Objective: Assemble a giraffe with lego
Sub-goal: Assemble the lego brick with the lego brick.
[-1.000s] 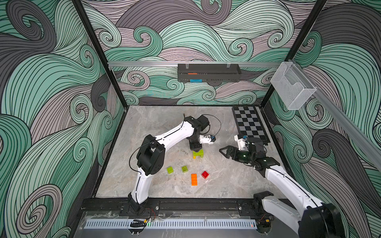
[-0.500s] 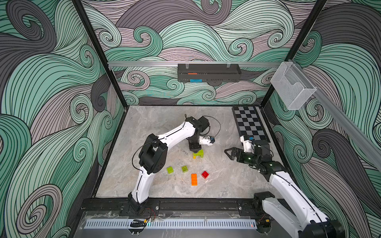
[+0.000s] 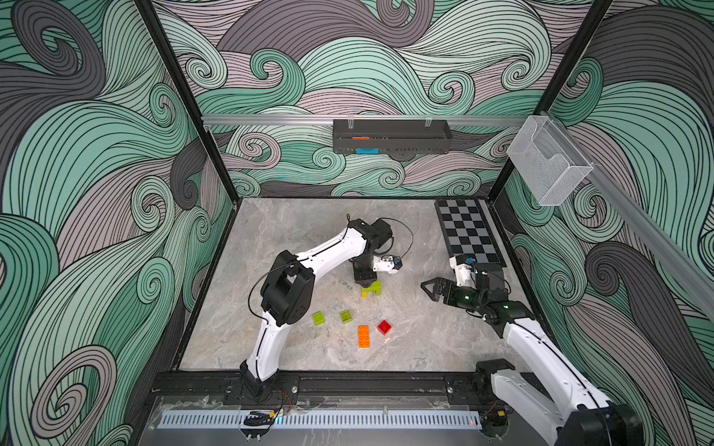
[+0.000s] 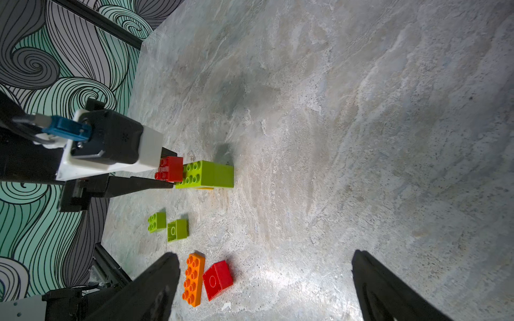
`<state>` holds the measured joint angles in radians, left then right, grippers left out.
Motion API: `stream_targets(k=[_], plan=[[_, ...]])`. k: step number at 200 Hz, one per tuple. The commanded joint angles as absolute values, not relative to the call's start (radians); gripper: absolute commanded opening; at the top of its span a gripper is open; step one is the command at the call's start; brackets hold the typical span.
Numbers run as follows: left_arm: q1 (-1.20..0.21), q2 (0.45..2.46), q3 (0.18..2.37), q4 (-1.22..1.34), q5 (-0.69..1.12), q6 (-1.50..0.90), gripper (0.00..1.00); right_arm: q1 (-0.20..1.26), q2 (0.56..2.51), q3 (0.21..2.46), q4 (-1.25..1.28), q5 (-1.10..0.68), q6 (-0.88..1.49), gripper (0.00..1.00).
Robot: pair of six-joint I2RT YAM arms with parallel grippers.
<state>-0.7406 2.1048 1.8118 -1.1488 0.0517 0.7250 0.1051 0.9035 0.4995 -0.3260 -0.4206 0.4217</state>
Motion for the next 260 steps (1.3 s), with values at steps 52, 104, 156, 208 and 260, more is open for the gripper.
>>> stream_targets(k=[52, 104, 156, 208, 260], plan=[[-0.74, 2.133, 1.787, -1.154, 0.072, 0.719, 0.0, 0.093, 0.913, 0.49, -0.33, -0.432, 0.402, 0.99], [-0.751, 2.14, 1.767, -1.146, 0.084, 0.714, 0.0, 0.089, 0.92, 0.491, -0.33, -0.43, 0.401, 0.99], [-0.77, 2.124, 1.75, -1.145, 0.051, 0.707, 0.0, 0.085, 0.928, 0.491, -0.33, -0.43, 0.399, 0.99], [-0.772, 2.165, 1.81, -1.175, 0.008, 0.673, 0.0, 0.082, 0.931, 0.491, -0.33, -0.428, 0.399, 0.99], [-0.775, 2.121, 1.695, -1.024, -0.075, 0.706, 0.0, 0.079, 0.94, 0.492, -0.329, -0.426, 0.399, 0.99]])
